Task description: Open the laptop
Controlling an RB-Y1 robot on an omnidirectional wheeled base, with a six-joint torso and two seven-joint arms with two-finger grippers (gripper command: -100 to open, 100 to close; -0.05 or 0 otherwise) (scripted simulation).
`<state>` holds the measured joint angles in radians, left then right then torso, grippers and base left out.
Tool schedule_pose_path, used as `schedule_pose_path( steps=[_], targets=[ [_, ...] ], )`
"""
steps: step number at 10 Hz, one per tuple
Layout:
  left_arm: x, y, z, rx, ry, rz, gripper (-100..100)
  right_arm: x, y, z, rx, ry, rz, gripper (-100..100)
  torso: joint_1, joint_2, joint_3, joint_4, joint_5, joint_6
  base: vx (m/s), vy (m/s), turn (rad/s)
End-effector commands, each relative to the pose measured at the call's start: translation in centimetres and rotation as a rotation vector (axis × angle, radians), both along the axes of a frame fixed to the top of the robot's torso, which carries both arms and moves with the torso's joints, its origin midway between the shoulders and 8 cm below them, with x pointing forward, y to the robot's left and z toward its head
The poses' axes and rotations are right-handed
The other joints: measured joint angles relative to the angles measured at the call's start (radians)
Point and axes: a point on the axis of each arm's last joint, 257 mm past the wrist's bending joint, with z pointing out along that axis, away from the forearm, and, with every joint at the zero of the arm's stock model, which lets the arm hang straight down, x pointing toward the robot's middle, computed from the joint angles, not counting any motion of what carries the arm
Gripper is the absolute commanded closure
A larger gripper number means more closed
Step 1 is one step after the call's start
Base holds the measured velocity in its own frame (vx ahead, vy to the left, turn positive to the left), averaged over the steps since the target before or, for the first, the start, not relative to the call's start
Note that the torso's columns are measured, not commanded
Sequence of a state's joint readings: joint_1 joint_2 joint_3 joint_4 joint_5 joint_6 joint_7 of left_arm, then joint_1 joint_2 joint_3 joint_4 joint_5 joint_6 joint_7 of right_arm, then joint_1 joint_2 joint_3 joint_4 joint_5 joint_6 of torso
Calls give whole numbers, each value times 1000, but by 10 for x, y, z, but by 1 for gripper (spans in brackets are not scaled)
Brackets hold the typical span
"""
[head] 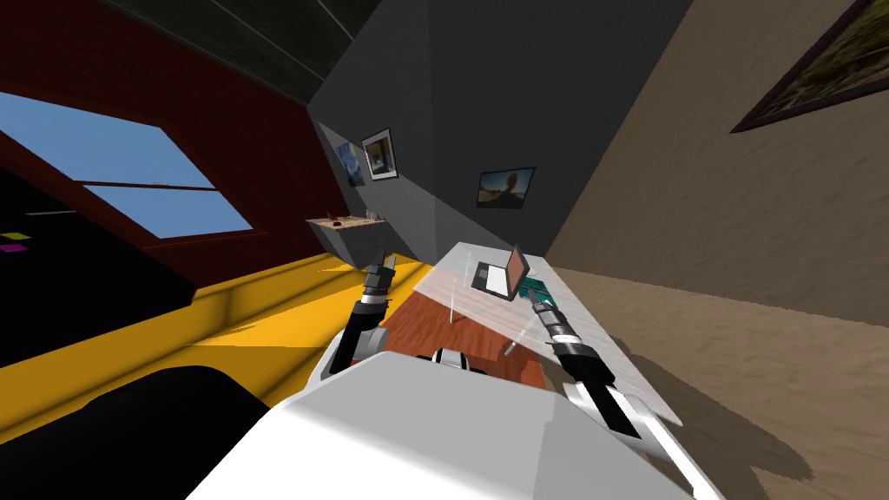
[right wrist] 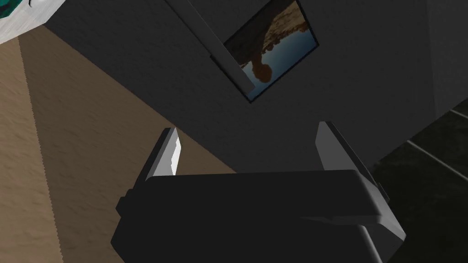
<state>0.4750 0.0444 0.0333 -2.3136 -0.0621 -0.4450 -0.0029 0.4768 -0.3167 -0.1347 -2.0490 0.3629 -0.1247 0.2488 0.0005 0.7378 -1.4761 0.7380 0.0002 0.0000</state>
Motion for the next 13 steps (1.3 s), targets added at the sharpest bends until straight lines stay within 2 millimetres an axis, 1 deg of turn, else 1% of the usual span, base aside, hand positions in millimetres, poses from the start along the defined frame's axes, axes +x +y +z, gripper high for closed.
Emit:
schedule_pose_path(
  steps=[1, 4, 7, 10, 13],
  targets=[
    [0, 0, 0, 0, 0, 0, 0, 0, -31, -17, -181, 77, -73, -100, 0, 0, 0, 0, 0, 0, 28, 98, 102],
    [0, 0, 0, 0, 0, 0, 0, -1, -75, -32, -396, 167, -153, -100, -1, 0, 0, 0, 0, 0, 28, 96, 121],
    [0, 0, 0, 0, 0, 0, 0, -5, -124, -40, -610, 256, -234, -100, -1, 0, 0, 0, 0, 0, 35, 92, 109],
    [0, 0, 0, 0, 0, 0, 0, -11, -171, -39, -814, 337, -312, -100, 0, 0, 0, 0, 0, 0, 44, 86, 121],
    [0, 0, 0, 0, 0, 0, 0, -17, -213, -29, -993, 404, -381, -100, -1, 1, 1, 0, 0, 0, 27, 81, 92]
  ],
)
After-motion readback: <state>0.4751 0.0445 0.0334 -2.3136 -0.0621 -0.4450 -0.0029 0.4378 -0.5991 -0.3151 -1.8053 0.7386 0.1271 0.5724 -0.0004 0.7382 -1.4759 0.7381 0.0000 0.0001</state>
